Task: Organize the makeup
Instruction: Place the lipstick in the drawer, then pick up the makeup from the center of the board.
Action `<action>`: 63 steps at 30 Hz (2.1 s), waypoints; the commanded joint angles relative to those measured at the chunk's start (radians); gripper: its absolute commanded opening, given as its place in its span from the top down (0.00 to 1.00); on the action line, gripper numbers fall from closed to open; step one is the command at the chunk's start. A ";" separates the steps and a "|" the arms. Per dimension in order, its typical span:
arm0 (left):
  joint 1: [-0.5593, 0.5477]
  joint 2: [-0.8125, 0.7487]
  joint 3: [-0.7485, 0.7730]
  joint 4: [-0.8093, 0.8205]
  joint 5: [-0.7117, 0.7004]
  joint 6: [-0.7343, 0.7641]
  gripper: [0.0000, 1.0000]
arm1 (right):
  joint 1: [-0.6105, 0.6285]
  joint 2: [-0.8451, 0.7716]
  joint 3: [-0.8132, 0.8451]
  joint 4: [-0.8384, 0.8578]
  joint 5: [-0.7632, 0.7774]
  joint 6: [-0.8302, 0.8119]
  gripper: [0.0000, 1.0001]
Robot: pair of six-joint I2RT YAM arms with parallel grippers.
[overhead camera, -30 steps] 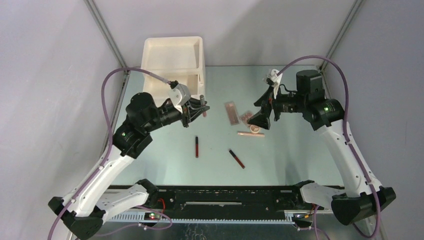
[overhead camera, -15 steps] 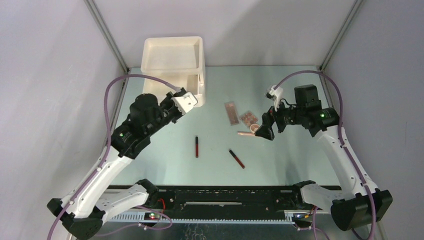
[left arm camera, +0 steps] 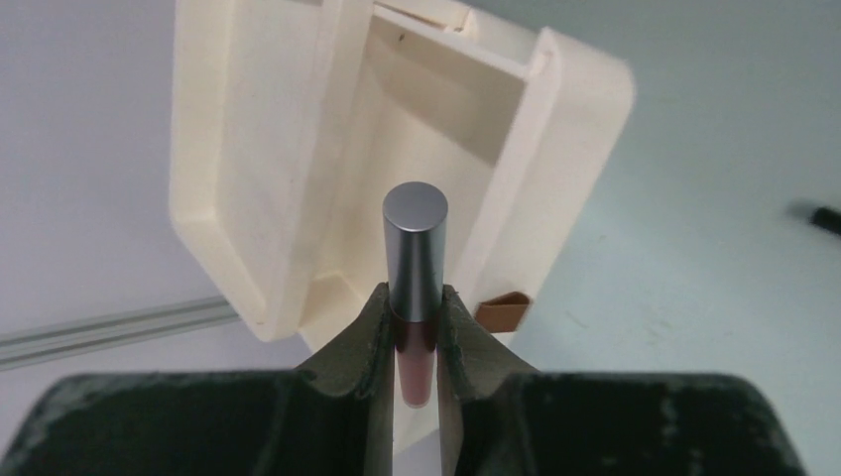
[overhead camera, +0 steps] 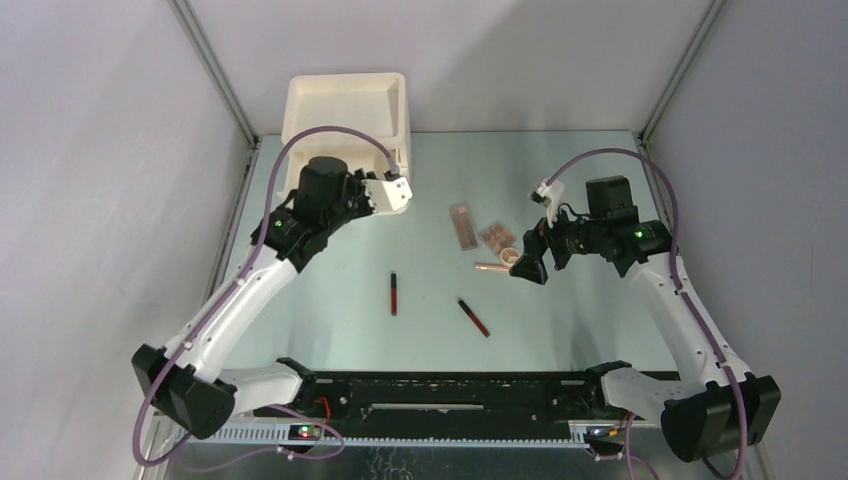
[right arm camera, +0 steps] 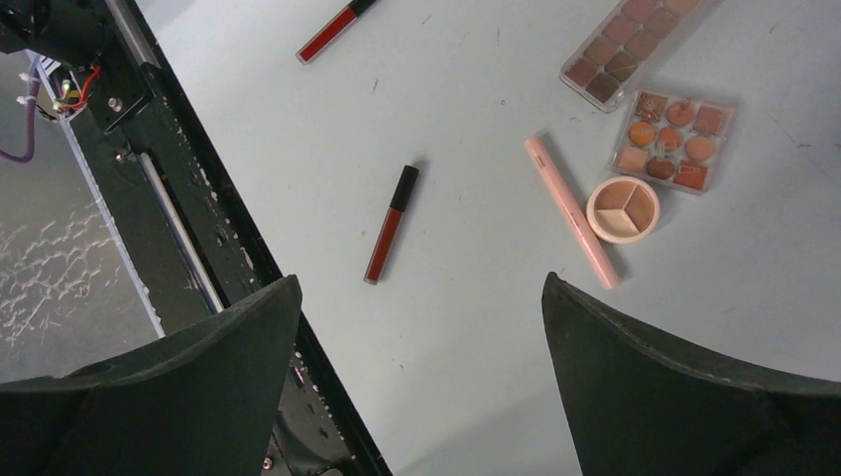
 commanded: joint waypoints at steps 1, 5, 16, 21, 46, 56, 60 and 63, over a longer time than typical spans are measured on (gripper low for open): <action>0.040 0.072 0.119 0.015 -0.062 0.157 1.00 | -0.009 -0.020 -0.009 0.030 0.003 -0.021 0.00; 0.093 0.152 0.170 0.014 -0.079 0.240 1.00 | -0.009 -0.007 -0.014 0.030 0.001 -0.025 0.00; 0.184 0.355 0.283 -0.038 -0.043 0.316 0.85 | -0.009 0.021 -0.020 0.022 0.021 -0.030 0.00; 0.198 0.421 0.334 -0.097 -0.027 0.317 0.79 | -0.008 0.026 -0.027 0.028 0.026 -0.033 0.00; 0.260 0.237 0.302 -0.077 0.123 0.218 0.17 | 0.109 0.233 -0.014 0.084 0.466 -0.073 0.00; 0.260 -0.128 0.025 0.147 0.268 -0.184 0.00 | 0.109 0.323 -0.009 0.098 0.523 -0.160 0.00; 0.261 -0.271 -0.099 0.248 0.320 -0.447 0.00 | 0.109 0.354 -0.009 0.105 0.519 -0.199 0.00; 0.260 -0.362 -0.209 0.321 0.368 -0.611 0.00 | 0.106 0.370 -0.009 0.113 0.519 -0.219 0.00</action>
